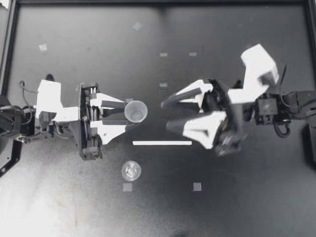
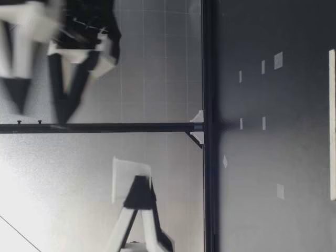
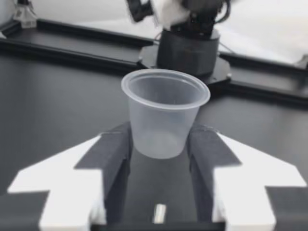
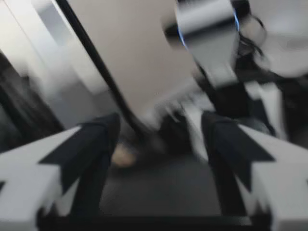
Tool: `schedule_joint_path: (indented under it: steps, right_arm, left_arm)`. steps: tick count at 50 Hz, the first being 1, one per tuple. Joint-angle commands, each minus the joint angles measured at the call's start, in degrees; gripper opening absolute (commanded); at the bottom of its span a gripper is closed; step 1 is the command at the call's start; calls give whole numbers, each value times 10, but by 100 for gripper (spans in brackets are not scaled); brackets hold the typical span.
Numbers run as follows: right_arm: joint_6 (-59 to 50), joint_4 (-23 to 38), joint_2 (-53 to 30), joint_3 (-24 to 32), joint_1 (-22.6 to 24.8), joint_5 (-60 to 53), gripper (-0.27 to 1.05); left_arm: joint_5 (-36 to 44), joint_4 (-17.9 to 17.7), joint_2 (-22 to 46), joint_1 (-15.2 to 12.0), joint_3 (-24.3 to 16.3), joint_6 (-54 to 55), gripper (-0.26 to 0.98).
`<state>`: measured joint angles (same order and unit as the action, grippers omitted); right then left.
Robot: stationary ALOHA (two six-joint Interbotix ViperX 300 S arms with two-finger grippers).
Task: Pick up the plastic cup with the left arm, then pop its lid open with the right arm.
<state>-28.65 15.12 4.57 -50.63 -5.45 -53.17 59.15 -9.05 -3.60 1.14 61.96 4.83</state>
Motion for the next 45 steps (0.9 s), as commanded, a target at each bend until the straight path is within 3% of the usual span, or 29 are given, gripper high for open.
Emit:
schedule_joint_path:
  steps: [1, 10, 45]
  right_arm:
    - [70, 5, 13, 9, -5, 47, 69]
    - [200, 1, 9, -4, -5, 57, 69]
    - [200, -6, 1, -10, -4, 48, 69]
  left_arm:
    - [4, 0, -8, 0, -10, 11, 12]
    - [4, 1, -8, 0, -7, 17, 12]
    - [4, 1, -6, 0, -4, 9, 12]
